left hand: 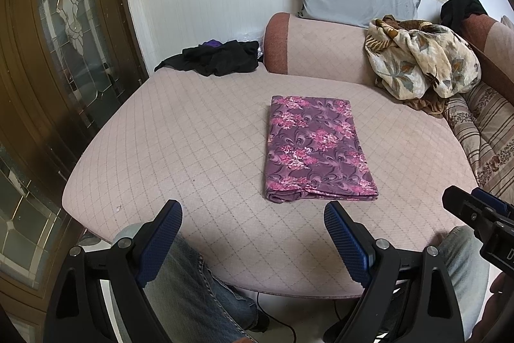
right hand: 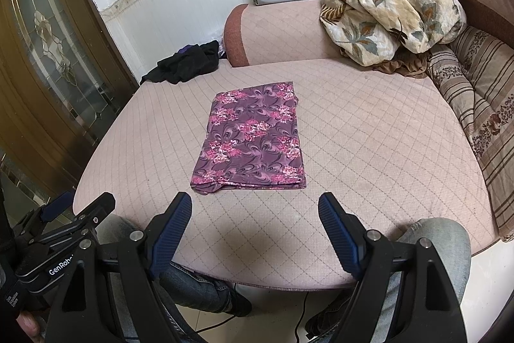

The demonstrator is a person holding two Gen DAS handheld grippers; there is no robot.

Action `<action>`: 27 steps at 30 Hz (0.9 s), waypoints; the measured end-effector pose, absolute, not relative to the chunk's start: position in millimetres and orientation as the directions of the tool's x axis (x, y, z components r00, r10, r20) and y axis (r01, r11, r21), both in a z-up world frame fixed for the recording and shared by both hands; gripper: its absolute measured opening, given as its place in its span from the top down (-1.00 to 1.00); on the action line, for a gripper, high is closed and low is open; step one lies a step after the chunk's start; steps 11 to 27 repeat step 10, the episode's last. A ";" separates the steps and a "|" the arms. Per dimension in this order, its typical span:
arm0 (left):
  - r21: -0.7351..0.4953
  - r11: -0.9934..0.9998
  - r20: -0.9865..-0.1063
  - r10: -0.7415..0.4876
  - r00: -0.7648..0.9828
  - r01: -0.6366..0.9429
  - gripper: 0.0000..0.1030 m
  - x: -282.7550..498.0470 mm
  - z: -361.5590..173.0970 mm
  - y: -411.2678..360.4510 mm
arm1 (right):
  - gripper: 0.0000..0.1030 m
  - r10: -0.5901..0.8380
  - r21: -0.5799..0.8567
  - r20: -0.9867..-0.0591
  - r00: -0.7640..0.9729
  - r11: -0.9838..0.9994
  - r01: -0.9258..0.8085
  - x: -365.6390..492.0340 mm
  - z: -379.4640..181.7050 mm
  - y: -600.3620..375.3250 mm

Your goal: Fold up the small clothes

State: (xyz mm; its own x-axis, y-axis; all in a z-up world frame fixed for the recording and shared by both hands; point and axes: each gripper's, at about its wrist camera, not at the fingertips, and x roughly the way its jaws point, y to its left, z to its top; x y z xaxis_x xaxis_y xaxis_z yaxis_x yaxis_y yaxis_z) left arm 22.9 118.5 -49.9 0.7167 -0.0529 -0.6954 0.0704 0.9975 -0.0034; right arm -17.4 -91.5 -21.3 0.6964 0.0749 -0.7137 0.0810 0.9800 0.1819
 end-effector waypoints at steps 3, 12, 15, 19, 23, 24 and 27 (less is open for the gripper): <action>-0.002 0.997 -0.696 -0.055 0.716 0.075 -0.80 26.1 -51.0 118.1 | -0.56 0.077 0.183 -0.718 0.692 0.980 0.080 -18.5 -23.8 -92.3; 0.003 0.994 -0.685 -0.076 0.724 0.107 -0.81 35.7 -54.2 114.2 | -0.56 0.087 0.182 -0.729 0.679 0.981 0.071 -4.9 -31.6 -94.9; 0.003 0.994 -0.685 -0.076 0.724 0.107 -0.81 35.7 -54.2 114.2 | -0.56 0.087 0.182 -0.729 0.679 0.981 0.071 -4.9 -31.6 -94.9; 0.003 0.994 -0.685 -0.076 0.724 0.107 -0.81 35.7 -54.2 114.2 | -0.56 0.087 0.182 -0.729 0.679 0.981 0.071 -4.9 -31.6 -94.9; 0.003 0.994 -0.685 -0.076 0.724 0.107 -0.81 35.7 -54.2 114.2 | -0.56 0.087 0.182 -0.729 0.679 0.981 0.071 -4.9 -31.6 -94.9; 0.003 0.994 -0.685 -0.076 0.724 0.107 -0.81 35.7 -54.2 114.2 | -0.56 0.087 0.182 -0.729 0.679 0.981 0.071 -4.9 -31.6 -94.9; 0.003 0.994 -0.685 -0.076 0.724 0.107 -0.81 35.7 -54.2 114.2 | -0.56 0.087 0.182 -0.729 0.679 0.981 0.071 -4.9 -31.6 -94.9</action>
